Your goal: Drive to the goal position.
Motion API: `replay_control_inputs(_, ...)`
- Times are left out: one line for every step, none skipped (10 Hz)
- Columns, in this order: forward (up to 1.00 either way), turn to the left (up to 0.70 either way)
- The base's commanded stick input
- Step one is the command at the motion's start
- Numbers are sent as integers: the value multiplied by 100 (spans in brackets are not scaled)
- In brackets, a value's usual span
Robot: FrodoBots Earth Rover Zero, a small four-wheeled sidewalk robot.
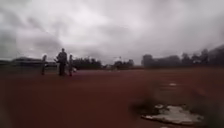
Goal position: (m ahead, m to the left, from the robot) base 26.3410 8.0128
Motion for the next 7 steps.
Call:
replay_control_inputs(85, 0)
replay_control_inputs(85, 0)
replay_control_inputs(85, 0)
replay_control_inputs(85, 0)
replay_control_inputs(85, 0)
replay_control_inputs(85, 0)
replay_control_inputs(85, 0)
